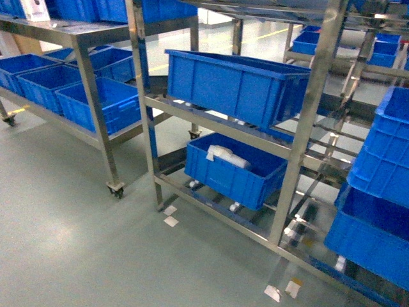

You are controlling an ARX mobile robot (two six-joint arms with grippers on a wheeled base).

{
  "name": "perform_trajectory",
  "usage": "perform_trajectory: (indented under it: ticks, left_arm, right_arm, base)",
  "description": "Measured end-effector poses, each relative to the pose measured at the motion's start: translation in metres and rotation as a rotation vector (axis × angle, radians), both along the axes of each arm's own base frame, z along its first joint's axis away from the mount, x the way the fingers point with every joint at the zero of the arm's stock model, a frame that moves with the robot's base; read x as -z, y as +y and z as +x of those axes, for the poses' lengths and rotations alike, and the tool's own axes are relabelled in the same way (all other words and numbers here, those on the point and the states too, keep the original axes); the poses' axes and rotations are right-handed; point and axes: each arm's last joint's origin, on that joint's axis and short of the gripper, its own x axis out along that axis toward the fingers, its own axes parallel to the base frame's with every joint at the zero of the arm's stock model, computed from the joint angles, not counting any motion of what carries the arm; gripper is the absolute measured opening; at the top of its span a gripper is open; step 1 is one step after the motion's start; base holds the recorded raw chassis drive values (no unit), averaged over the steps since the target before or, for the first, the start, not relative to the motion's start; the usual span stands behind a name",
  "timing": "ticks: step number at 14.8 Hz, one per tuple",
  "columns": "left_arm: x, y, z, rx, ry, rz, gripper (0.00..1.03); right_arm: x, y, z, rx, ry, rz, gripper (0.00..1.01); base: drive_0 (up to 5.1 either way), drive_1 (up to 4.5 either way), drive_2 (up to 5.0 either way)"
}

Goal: Pick red block from blue box to shelf

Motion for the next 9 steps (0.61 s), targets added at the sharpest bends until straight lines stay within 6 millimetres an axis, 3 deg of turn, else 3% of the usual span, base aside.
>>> perform_trajectory:
  ticks: [9]
  left_arm:
    - [0.0, 0.0, 0.0, 0.0, 0.0, 0.0, 0.98]
  right_arm:
    - [0.0, 0.0001, 0.0, 0.0, 0.0, 0.0, 0.27]
  base:
    - [-1.5, -1.53, -1.5]
